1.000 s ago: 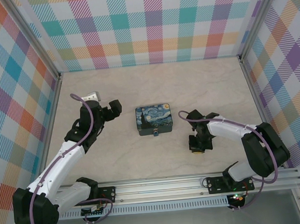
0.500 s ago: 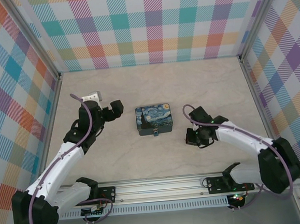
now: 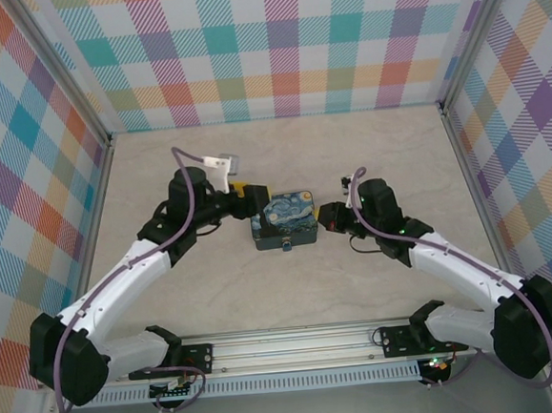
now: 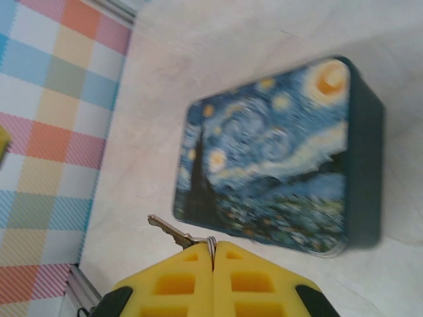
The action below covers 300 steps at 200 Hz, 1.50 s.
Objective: Unlock the padlock with the key
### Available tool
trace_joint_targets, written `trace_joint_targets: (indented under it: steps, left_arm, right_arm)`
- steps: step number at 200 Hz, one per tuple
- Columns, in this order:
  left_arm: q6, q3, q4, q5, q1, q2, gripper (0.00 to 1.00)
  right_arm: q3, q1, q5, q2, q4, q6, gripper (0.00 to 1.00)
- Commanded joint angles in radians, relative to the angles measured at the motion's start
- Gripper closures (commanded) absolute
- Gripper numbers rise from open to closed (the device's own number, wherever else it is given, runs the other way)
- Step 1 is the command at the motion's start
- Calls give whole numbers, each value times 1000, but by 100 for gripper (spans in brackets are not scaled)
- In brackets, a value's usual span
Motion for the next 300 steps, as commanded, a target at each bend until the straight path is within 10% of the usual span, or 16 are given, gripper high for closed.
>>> trace_joint_targets:
  steps: [1, 146, 233, 300]
  left_arm:
    - [34, 45, 51, 80, -53, 36, 30]
    - [5, 125, 90, 62, -137, 207, 54]
    - [28, 139, 48, 34, -145, 200, 91]
    - [130, 167, -57, -52, -144, 93, 100]
  right_arm:
    - [56, 17, -61, 21, 128, -15, 100]
    - [100, 51, -94, 42, 136, -33, 100]
    - [92, 56, -102, 36, 177, -15, 100]
    - [7, 37, -146, -55, 183, -90, 70]
